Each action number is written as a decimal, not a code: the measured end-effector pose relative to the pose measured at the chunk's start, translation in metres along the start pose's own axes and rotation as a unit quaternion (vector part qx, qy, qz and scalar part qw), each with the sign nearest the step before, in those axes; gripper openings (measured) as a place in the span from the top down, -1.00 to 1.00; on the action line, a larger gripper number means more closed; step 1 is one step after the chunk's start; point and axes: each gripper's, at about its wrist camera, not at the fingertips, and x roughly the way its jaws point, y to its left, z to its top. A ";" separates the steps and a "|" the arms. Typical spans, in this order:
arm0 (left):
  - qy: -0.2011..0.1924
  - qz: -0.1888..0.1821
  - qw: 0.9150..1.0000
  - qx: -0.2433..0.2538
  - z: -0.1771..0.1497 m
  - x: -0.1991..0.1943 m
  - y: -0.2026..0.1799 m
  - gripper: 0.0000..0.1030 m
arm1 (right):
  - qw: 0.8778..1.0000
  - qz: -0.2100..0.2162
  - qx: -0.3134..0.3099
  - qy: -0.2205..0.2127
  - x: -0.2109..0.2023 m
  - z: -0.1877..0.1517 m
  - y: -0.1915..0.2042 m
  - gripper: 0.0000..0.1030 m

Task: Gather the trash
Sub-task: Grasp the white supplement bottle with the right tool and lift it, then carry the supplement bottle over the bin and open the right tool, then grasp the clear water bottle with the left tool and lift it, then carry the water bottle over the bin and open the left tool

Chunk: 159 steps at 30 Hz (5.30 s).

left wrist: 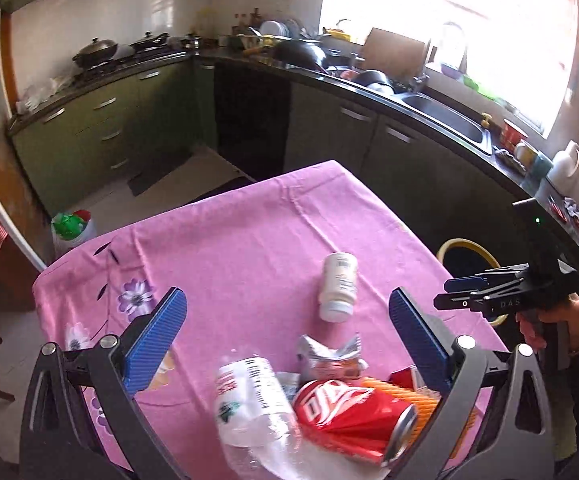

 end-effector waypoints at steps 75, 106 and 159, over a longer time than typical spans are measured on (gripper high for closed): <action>0.141 0.033 0.988 -0.054 -0.042 0.018 0.004 -0.87 | 0.968 -0.212 0.119 0.055 -0.016 -0.063 -0.257 -0.26; 0.384 0.041 0.912 -0.139 -0.071 0.110 0.039 -0.41 | 0.985 -0.154 0.062 0.043 -0.026 -0.085 -0.190 -0.32; 0.350 -0.095 0.912 0.194 0.005 0.200 -0.381 -0.20 | 0.975 -0.153 0.123 -0.102 -0.177 -0.224 -0.242 -0.32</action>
